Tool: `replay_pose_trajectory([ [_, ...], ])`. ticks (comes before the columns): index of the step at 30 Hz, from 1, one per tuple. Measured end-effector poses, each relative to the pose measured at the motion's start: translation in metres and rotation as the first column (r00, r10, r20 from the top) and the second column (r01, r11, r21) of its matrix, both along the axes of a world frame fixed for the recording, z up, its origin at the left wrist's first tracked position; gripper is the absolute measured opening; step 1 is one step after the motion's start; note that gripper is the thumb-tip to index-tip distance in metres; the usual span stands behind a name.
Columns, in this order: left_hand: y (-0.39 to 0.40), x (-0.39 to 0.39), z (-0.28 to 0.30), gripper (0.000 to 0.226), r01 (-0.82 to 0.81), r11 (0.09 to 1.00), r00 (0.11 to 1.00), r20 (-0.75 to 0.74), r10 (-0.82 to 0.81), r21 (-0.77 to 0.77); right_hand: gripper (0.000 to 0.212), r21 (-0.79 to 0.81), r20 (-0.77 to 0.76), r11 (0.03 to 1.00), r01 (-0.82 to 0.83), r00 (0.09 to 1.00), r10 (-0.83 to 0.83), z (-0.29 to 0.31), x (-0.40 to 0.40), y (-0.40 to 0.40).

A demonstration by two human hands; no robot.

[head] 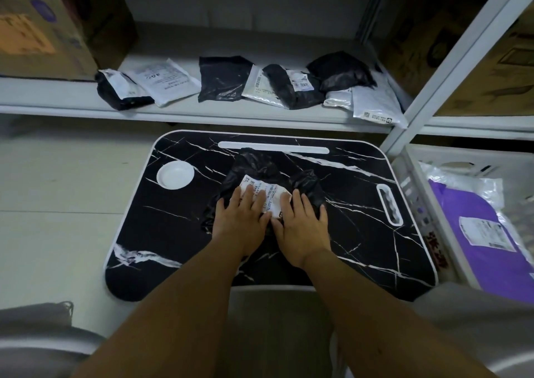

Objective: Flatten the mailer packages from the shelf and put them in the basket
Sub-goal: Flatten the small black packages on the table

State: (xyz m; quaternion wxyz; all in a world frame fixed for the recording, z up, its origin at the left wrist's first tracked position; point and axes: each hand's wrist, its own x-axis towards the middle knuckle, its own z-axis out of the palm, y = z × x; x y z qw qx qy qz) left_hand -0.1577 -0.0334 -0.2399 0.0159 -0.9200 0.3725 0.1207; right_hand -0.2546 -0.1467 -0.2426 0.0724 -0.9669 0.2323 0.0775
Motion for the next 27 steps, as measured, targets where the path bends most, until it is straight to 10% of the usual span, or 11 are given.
replay_pose_trajectory([
  [7,-0.015,0.009,0.021,0.027,-0.053,0.99,0.972,0.221,0.081,-0.131,0.052,-0.09,0.28,0.974,0.209,0.944,-0.176,0.019,0.022,-0.006],
  [11,-0.025,0.033,0.028,0.031,-0.331,0.891,0.919,0.108,0.38,-0.312,0.033,0.177,0.268,0.841,0.511,0.797,-0.541,0.034,0.039,-0.035],
  [16,-0.047,0.055,0.04,0.04,-0.532,0.778,0.847,-0.197,0.494,-0.334,0.048,0.423,0.138,0.753,0.505,0.785,-0.604,0.037,0.062,-0.055],
  [27,-0.044,0.067,0.035,0.049,-0.871,0.468,0.479,-0.475,0.739,-0.15,0.028,0.466,0.201,0.631,0.62,0.62,-0.758,0.034,0.06,-0.059],
])
